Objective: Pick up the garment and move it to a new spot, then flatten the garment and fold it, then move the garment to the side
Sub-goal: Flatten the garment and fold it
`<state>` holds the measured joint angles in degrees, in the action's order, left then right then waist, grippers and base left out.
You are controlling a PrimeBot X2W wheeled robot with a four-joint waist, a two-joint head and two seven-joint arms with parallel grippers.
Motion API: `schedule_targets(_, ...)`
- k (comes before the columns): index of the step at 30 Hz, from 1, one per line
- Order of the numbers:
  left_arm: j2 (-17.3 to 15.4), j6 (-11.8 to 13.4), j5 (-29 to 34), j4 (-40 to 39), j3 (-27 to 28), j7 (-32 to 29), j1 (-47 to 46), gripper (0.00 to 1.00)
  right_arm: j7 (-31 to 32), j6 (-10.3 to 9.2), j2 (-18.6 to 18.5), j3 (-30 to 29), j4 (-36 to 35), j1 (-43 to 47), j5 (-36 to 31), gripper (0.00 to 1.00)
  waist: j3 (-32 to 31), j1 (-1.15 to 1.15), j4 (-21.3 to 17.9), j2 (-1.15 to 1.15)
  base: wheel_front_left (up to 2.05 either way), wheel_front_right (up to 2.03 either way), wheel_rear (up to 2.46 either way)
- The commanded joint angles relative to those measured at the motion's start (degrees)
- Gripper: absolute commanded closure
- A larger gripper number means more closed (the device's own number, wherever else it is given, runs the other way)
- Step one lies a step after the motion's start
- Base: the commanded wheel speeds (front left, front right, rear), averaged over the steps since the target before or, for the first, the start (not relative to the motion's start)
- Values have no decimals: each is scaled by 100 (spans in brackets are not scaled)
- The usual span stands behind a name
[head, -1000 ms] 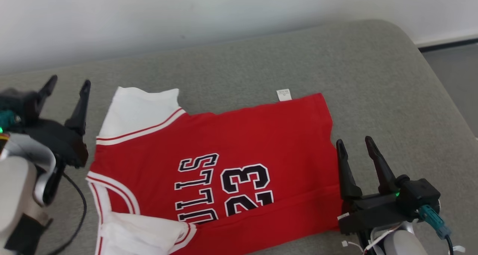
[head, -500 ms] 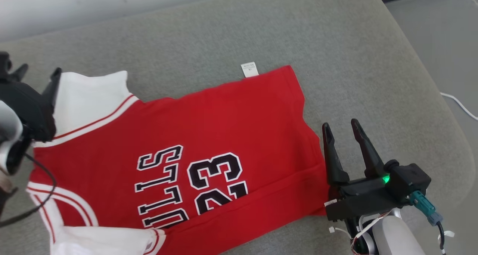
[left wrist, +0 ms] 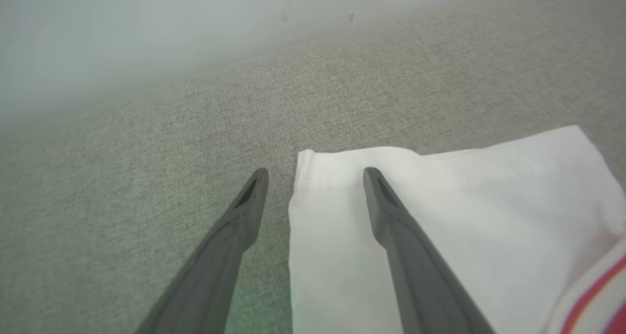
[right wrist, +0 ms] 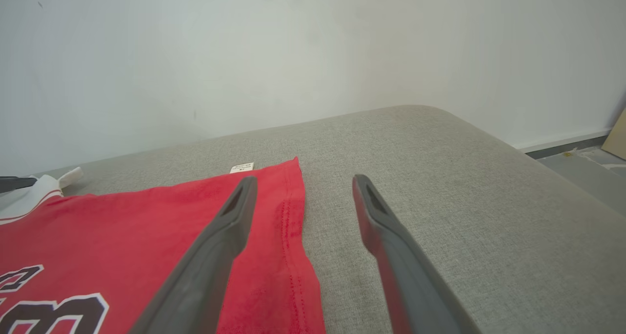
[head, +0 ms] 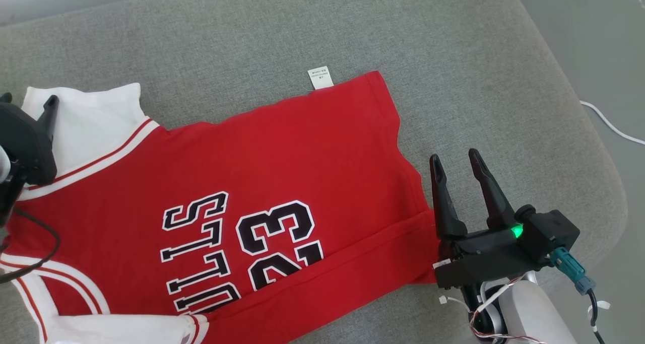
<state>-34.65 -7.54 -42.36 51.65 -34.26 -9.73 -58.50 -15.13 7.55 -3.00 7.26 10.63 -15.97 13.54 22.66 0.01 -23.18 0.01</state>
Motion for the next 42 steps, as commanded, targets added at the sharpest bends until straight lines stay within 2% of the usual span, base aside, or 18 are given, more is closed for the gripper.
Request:
schedule_targets(1, 4, 11, -65, 65, -51, 26, -102, 0, -6, -14, 20, 12, 6, -57, 17, 0, 28, -1, -1, -1, 0, 0, 0)
schedule_targets(10, 98, 11, -269, 256, -307, -52, -292, 0, -6, -14, 21, 64, 25, -158, -53, 0, 163, -1, 16, -1, 0, 0, 0)
schedule_targets(11, 106, 11, -294, 266, -356, -49, -297, 47, -6, -14, 21, 57, 35, -171, -63, 0, 167, -1, 24, -1, 0, 0, 0)
schedule_targets(12, 106, 11, -294, 266, -356, -49, -297, 47, -6, -14, 21, 57, 35, -171, -63, 0, 167, -1, 24, -1, 0, 0, 0)
schedule_targets(13, 113, 11, -303, 267, -393, -9, -312, 79, -6, -14, 21, 42, 50, -180, -75, 0, 166, -1, 38, -1, 0, 0, 0)
schedule_targets(14, 118, 11, -332, 277, -418, 28, -321, 100, -6, -14, 22, 38, 74, -196, -107, 0, 161, -1, 52, -1, 0, 0, 0)
schedule_targets(21, 188, 11, -533, 96, -554, 728, -274, 100, -6, -14, -145, 29, 531, -570, -278, 0, -27, -1, 305, -1, 0, 0, 0)
schedule_targets(27, 308, 11, -721, -208, -675, 1378, -55, 100, 1, -14, -500, 91, 1637, -1270, -190, 0, -227, -1, 666, -1, 0, 0, 0)
schedule_targets(32, 351, 11, -698, -438, -867, 1699, 16, 100, 477, -14, -775, 321, 2583, -2113, 128, 0, -290, -1, 929, -1, 0, 0, 0)
schedule_targets(42, 531, 11, -610, -608, -1158, 1988, -169, 100, 1218, -14, -1192, 742, 3796, -3283, 548, 0, -201, -1, 1293, -1, 0, 0, 0)
